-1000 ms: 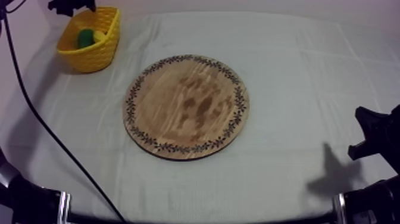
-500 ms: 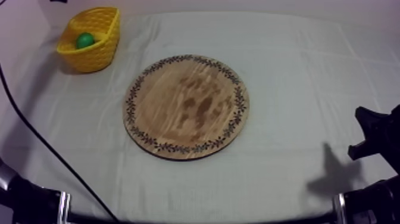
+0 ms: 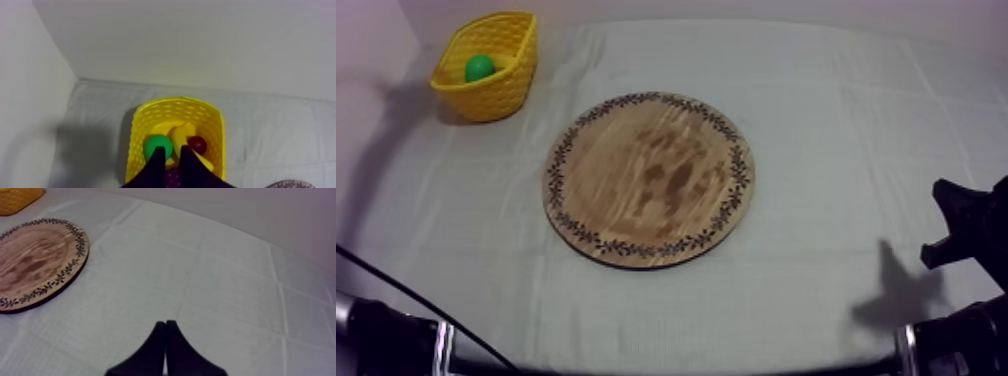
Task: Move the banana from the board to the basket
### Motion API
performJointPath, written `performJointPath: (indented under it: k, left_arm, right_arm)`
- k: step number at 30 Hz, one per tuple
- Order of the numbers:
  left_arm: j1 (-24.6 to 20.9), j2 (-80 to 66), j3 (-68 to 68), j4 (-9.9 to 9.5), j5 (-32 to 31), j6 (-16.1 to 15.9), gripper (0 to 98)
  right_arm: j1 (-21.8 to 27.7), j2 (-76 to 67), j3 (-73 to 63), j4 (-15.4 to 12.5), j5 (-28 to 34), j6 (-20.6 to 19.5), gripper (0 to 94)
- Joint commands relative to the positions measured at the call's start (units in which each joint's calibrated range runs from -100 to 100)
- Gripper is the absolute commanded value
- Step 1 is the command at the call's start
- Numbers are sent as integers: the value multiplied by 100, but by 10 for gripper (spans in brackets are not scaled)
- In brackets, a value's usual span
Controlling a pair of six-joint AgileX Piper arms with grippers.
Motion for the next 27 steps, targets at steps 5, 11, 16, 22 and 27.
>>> performJointPath:
  k: [5, 11, 16, 22, 27]
  left_arm:
    - [-64, -1312, 619, 15, -1, -36, 67]
    - [-149, -2512, 1564, 20, -452, -161, 63]
    - [-161, -3591, 2641, -12, -922, -311, 62]
    - [-224, -4858, 4008, 103, -1474, -321, 60]
    - [-268, -5938, 5337, 178, -1992, -314, 52]
  right_arm:
    - [0, 0, -3, 0, 1, -11, 3]
    - [0, 0, -3, 0, 1, -11, 3]
    - [0, 0, -3, 0, 1, -11, 3]
    - [0, 0, -3, 0, 1, -11, 3]
    - [0, 0, -3, 0, 1, -11, 3]
